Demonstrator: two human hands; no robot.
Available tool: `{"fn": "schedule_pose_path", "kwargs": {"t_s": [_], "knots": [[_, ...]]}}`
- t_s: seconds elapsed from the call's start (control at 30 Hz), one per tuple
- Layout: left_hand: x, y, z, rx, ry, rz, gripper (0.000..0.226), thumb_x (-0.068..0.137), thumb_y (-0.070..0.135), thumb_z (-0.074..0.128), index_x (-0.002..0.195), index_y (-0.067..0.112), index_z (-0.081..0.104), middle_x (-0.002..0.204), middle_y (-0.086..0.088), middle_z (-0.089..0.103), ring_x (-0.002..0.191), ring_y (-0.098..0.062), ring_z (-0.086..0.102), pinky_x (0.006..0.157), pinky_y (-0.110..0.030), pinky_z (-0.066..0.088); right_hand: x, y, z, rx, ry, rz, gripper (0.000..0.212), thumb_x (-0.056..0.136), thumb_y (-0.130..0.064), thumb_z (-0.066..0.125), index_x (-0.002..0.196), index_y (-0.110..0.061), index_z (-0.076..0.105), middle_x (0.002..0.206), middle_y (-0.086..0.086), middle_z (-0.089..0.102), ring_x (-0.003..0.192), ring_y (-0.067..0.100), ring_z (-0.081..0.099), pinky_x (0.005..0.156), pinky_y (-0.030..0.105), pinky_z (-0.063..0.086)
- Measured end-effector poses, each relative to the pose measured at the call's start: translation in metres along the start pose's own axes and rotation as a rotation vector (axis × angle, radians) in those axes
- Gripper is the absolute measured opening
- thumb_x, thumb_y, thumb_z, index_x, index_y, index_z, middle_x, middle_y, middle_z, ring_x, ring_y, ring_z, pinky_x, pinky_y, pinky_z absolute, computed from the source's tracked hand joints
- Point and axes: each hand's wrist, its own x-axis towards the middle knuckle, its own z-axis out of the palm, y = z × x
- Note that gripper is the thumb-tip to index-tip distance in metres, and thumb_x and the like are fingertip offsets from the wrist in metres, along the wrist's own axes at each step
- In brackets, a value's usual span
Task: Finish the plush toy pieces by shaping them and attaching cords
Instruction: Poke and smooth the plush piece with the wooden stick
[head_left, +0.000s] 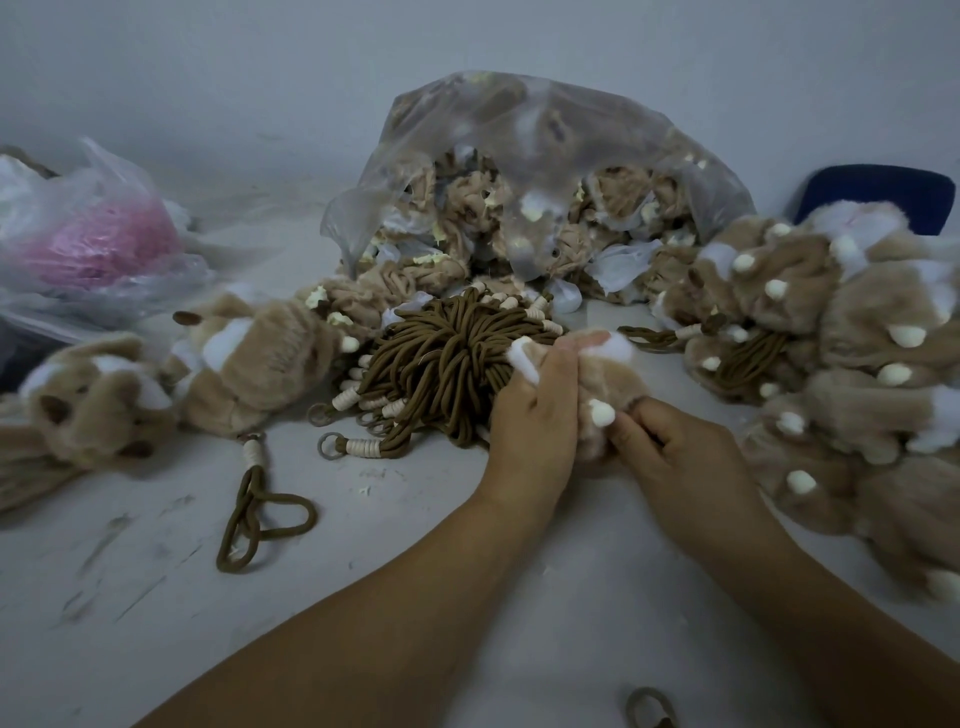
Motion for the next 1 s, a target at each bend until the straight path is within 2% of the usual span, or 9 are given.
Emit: {"fn": "schedule_pose_path", "kwargs": {"t_s": [0.1,0.23,0.3,0.47,0.57,0.67,0.73,0.87,1.0], "knots": [[0.000,-0.002,-0.003,0.015,0.000,0.024,0.034,0.096,0.051,0.042,0.085,0.049,0.075,0.085,0.004,0.076,0.084,-0.009,0.072,0.068,-0.020,0.056,0.000,0.003,-0.002,0.015,-0.043,-0.021,0.037,0.083,-0.058,0.040,0.058,-0.030,0.043,0.060,-0.016,0.054,0.058,0.005,0.049,0.051,0.028,0.031],[0.010,0.002,-0.013,-0.075,0.179,-0.026,0.037,0.100,0.046,0.048,0.081,0.036,0.078,0.069,0.002,0.070,0.065,-0.004,0.068,0.057,-0.015,0.052,0.001,0.014,-0.007,-0.077,-0.100,-0.037,0.051,0.081,-0.071,0.030,0.067,-0.024,0.046,0.063,-0.008,0.051,0.060,0.008,0.050,0.055,0.034,0.040],[0.014,0.007,-0.018,-0.100,0.239,-0.043,0.037,0.098,0.046,0.052,0.075,0.030,0.077,0.062,0.004,0.068,0.060,-0.004,0.066,0.054,-0.016,0.050,0.003,0.020,-0.011,-0.119,-0.097,-0.020,0.052,0.081,-0.071,0.029,0.069,-0.024,0.046,0.060,-0.006,0.049,0.058,0.008,0.049,0.054,0.034,0.038],[0.016,0.008,-0.020,-0.078,0.257,-0.083,0.046,0.092,0.044,0.057,0.050,0.030,0.069,0.052,0.008,0.061,0.051,-0.002,0.059,0.047,-0.017,0.046,0.003,0.017,-0.012,-0.167,-0.075,-0.076,0.045,0.085,-0.064,0.029,0.068,-0.025,0.043,0.056,-0.006,0.046,0.056,0.006,0.048,0.051,0.030,0.032],[0.014,0.004,-0.018,-0.048,0.258,-0.114,0.047,0.092,0.042,0.053,0.050,0.026,0.065,0.056,0.007,0.065,0.055,-0.004,0.063,0.054,-0.024,0.050,0.000,0.010,-0.011,-0.177,-0.038,-0.075,0.049,0.082,-0.068,0.025,0.063,-0.025,0.040,0.051,-0.005,0.045,0.053,0.006,0.048,0.050,0.029,0.032],[0.011,0.002,-0.012,-0.068,0.209,-0.147,0.042,0.087,0.045,0.050,0.052,0.031,0.068,0.062,0.005,0.069,0.061,-0.007,0.068,0.062,-0.030,0.057,-0.005,0.002,-0.002,-0.102,-0.040,-0.041,0.049,0.081,-0.069,0.025,0.059,-0.028,0.036,0.048,-0.006,0.044,0.052,0.008,0.048,0.050,0.030,0.033],[0.012,0.001,-0.012,-0.084,0.182,-0.169,0.045,0.093,0.043,0.050,0.054,0.033,0.070,0.064,0.005,0.070,0.064,-0.007,0.070,0.063,-0.029,0.058,-0.006,0.002,0.002,-0.106,-0.048,-0.026,0.051,0.081,-0.069,0.024,0.060,-0.025,0.037,0.050,-0.005,0.047,0.053,0.010,0.050,0.051,0.032,0.035],[0.013,0.000,-0.014,-0.101,0.173,-0.211,0.036,0.096,0.042,0.054,0.073,0.020,0.072,0.077,-0.002,0.076,0.077,-0.015,0.073,0.073,-0.034,0.060,-0.001,0.009,-0.005,-0.121,-0.061,-0.020,0.056,0.079,-0.070,0.024,0.064,-0.019,0.043,0.053,-0.003,0.049,0.056,0.014,0.052,0.059,0.038,0.045],[0.020,0.004,-0.017,-0.172,0.180,-0.226,0.035,0.093,0.045,0.058,0.081,0.018,0.077,0.085,-0.005,0.077,0.082,-0.018,0.074,0.081,-0.038,0.058,0.002,0.015,-0.008,-0.149,-0.075,-0.030,0.055,0.080,-0.071,0.024,0.065,-0.021,0.042,0.053,-0.002,0.047,0.054,0.009,0.049,0.056,0.035,0.042]]}}
